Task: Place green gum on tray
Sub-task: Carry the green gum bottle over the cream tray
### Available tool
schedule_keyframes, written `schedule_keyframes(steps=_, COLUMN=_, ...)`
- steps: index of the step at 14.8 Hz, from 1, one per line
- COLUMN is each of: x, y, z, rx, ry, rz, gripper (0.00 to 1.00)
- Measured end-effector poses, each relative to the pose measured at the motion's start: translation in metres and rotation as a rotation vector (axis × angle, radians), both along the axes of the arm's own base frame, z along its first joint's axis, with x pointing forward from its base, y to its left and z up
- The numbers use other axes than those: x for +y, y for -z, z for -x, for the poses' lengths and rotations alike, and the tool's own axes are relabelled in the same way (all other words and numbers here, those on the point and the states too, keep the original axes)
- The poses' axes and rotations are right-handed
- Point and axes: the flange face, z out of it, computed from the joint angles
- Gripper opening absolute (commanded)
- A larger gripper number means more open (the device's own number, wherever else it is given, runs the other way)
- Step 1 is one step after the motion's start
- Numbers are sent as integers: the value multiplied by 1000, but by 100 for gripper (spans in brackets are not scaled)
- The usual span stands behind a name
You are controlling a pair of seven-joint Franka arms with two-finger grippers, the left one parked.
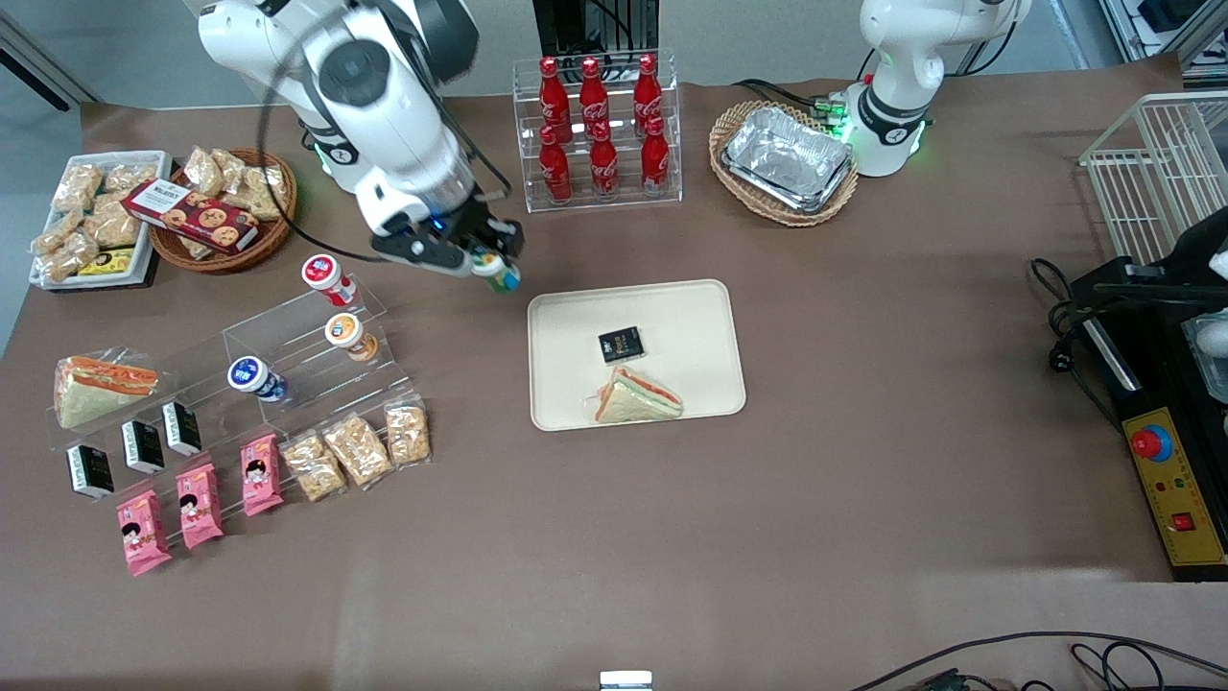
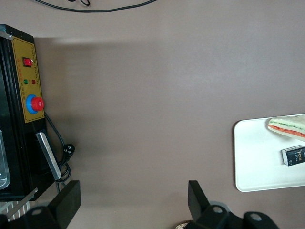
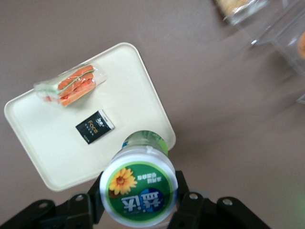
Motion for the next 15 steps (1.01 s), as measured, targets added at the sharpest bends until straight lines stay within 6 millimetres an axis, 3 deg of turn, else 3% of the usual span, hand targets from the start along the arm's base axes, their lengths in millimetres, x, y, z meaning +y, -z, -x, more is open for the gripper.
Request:
schedule_keyframes(steps=4, x=13, y=79, z=3, rx=17, ry=56, rz=30, gripper=17)
schedule_keyframes(steps=9, x=53, y=164, z=21, rx=-9, ry=108, rz=105, gripper=17)
schedule_keyframes(steps=12, x=64, y=190, z=28, rx=3, ry=114, rz=104, gripper=17)
schedule_keyframes(steps=15, x=67, y=195, z=28, rx=11, ry=124, rz=86, gripper=17)
